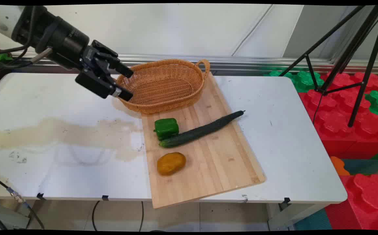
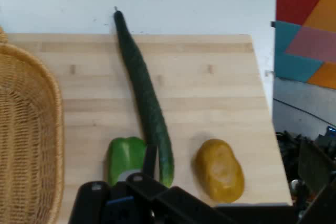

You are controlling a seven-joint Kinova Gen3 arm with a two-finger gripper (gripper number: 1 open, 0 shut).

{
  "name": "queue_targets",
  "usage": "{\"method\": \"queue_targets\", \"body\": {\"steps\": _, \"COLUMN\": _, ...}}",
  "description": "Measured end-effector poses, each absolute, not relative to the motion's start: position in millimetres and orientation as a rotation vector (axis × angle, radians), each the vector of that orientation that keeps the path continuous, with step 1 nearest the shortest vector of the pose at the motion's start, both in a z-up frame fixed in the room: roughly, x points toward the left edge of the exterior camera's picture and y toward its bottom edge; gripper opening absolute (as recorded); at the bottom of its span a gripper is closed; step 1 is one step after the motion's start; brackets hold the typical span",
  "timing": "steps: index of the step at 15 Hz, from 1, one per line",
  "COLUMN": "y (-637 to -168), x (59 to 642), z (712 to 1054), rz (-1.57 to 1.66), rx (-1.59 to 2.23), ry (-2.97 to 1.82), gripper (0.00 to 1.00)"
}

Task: Pick up the cucumber from the cutting board

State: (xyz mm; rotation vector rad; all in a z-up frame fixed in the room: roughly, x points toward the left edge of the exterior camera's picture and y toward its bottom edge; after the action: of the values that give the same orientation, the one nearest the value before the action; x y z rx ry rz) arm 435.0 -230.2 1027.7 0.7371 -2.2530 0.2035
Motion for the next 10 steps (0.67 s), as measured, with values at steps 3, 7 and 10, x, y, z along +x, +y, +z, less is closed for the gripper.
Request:
{"method": "queue_targets", "body": {"steps": 3, "y": -244, "x": 433, "z": 1021, "rz": 0.229, "rx": 0.774, "ry": -2.253, "gripper": 1.00}}
{"method": "queue_targets", "body": {"steps": 7, "y": -273, "x": 421, "z": 1002, "rz": 0.263, "rx": 0.823, "ry": -2.253, "gripper": 1.00}}
{"method": "queue_targets", "body": {"steps": 10, "y": -300, "x": 406, "z": 980, "rz": 0.277, "rx": 0.846, "ry": -2.269, "gripper": 1.00}}
